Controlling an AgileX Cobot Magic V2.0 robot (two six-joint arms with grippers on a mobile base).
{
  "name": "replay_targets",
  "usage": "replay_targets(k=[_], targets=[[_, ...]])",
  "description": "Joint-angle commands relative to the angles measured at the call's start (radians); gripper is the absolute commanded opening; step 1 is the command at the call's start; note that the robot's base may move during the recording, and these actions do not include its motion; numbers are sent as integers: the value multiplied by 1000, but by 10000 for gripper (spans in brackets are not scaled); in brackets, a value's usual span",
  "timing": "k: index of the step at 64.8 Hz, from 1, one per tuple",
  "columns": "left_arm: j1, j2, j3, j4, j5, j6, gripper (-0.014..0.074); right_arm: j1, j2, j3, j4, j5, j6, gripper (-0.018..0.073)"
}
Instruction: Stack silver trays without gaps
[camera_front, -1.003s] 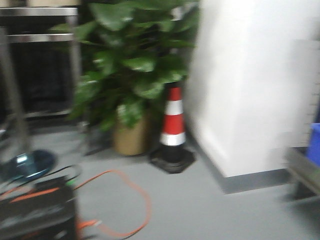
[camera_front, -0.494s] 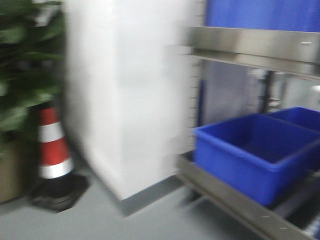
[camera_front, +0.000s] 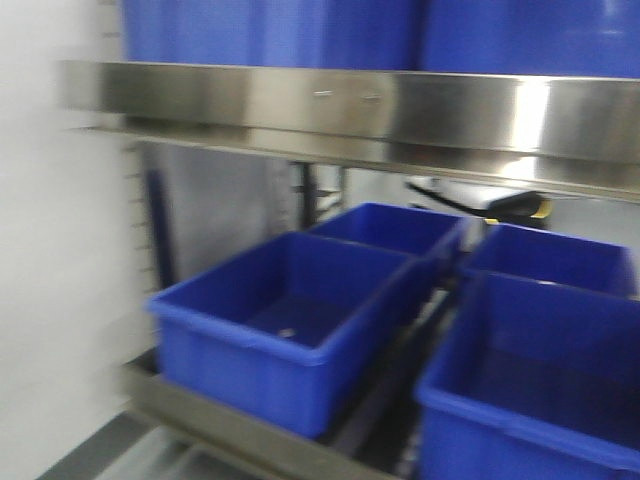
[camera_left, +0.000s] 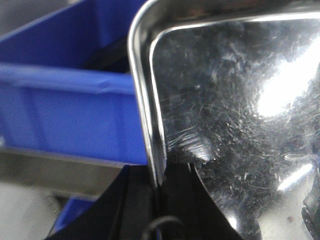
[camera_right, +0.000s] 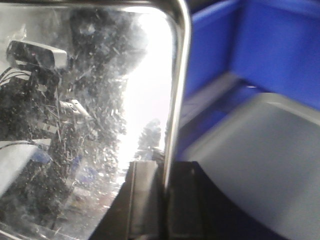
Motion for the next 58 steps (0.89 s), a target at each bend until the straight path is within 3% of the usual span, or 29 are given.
replay_targets(k=[1,58], targets=[[-1,-10,-9,22,-30,14,-8,1,-13,-13,-6,-31,-20,-70],[-1,-10,-9,22,-30,14,-8,1,-13,-13,-6,-31,-20,-70]])
